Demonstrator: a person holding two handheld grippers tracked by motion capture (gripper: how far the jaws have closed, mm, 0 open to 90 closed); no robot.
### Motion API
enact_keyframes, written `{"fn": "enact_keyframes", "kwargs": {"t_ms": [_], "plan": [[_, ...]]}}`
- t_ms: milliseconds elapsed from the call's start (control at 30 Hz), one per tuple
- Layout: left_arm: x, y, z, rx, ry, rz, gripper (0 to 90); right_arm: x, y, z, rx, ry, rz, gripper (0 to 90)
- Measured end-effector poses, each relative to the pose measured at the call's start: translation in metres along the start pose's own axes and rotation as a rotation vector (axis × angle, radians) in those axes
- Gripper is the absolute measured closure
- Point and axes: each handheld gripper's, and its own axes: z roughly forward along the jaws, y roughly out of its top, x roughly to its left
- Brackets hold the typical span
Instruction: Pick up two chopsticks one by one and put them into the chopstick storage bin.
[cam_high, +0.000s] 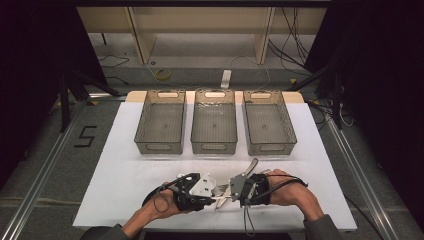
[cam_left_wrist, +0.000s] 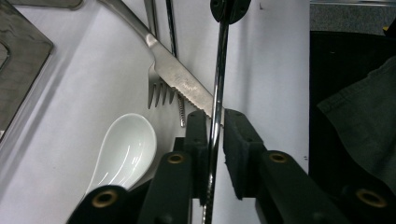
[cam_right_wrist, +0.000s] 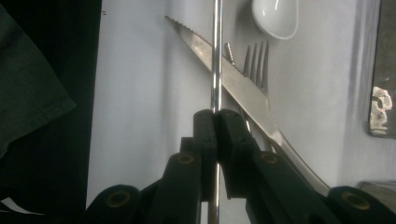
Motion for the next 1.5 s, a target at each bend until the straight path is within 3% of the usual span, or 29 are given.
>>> {"fn": "enact_keyframes", "kwargs": {"t_ms": [200, 300, 400, 433, 467, 533, 600, 633, 667, 700, 733, 900, 1067, 1167, 1300, 1500], "plan": [[-0.001, 0.0, 0.0, 0.004, -0.029, 0.021, 84.9, 0.002, 0.001, 0.002, 0.005, 0.003, -0.012, 86.1], [0.0, 0.0, -0.001, 0.004, -0.047, 0.014, 85.8, 0.002, 0.0, 0.001, -0.002, 0.006, -0.035, 85.8], [0.002, -0.001, -0.003, -0.009, -0.059, -0.005, 86.2, 0.0, -0.001, 0.0, -0.013, 0.011, -0.013, 83.9], [0.003, -0.001, -0.004, -0.01, -0.057, -0.01, 86.3, -0.002, -0.004, -0.002, -0.04, 0.002, 0.02, 78.9], [0.003, -0.001, -0.005, -0.005, -0.052, -0.017, 86.3, -0.002, -0.004, -0.002, -0.04, 0.002, 0.02, 78.9], [0.005, -0.002, -0.005, -0.004, -0.04, -0.034, 86.3, -0.003, -0.008, -0.006, -0.059, -0.003, 0.059, 66.7], [0.008, -0.004, -0.006, -0.008, -0.029, -0.057, 86.3, -0.004, -0.013, -0.01, -0.105, -0.019, 0.095, 61.3], [0.01, -0.004, -0.008, -0.01, -0.024, -0.073, 86.3, -0.004, -0.02, -0.014, -0.167, -0.058, 0.133, 53.1], [0.012, -0.005, -0.009, -0.017, -0.019, -0.087, 86.3, -0.004, -0.02, -0.014, -0.167, -0.058, 0.133, 53.1], [0.013, -0.006, -0.011, -0.018, -0.004, -0.1, 86.3, -0.003, -0.026, -0.017, -0.226, -0.095, 0.187, 46.9], [0.016, -0.007, -0.012, -0.019, 0.003, -0.112, 86.3, -0.003, -0.026, -0.017, -0.226, -0.095, 0.187, 46.9], [0.027, -0.013, -0.02, -0.045, 0.055, -0.211, 86.3, -0.002, -0.043, -0.021, -0.353, -0.184, 0.292, 39.8], [0.036, -0.019, -0.03, -0.07, 0.112, -0.271, 86.3, -0.002, -0.056, -0.024, -0.455, -0.253, 0.397, 37.5], [0.043, -0.024, -0.036, -0.109, 0.15, -0.322, 86.2, -0.001, -0.061, -0.023, -0.5, -0.255, 0.458, 33.1], [0.051, -0.031, -0.045, -0.142, 0.19, -0.379, 86.2, 0.003, -0.067, -0.017, -0.519, -0.255, 0.532, 31.0], [0.06, -0.038, -0.054, -0.171, 0.237, -0.427, 86.3, 0.004, -0.078, -0.012, -0.546, -0.268, 0.668, 27.0]]}}
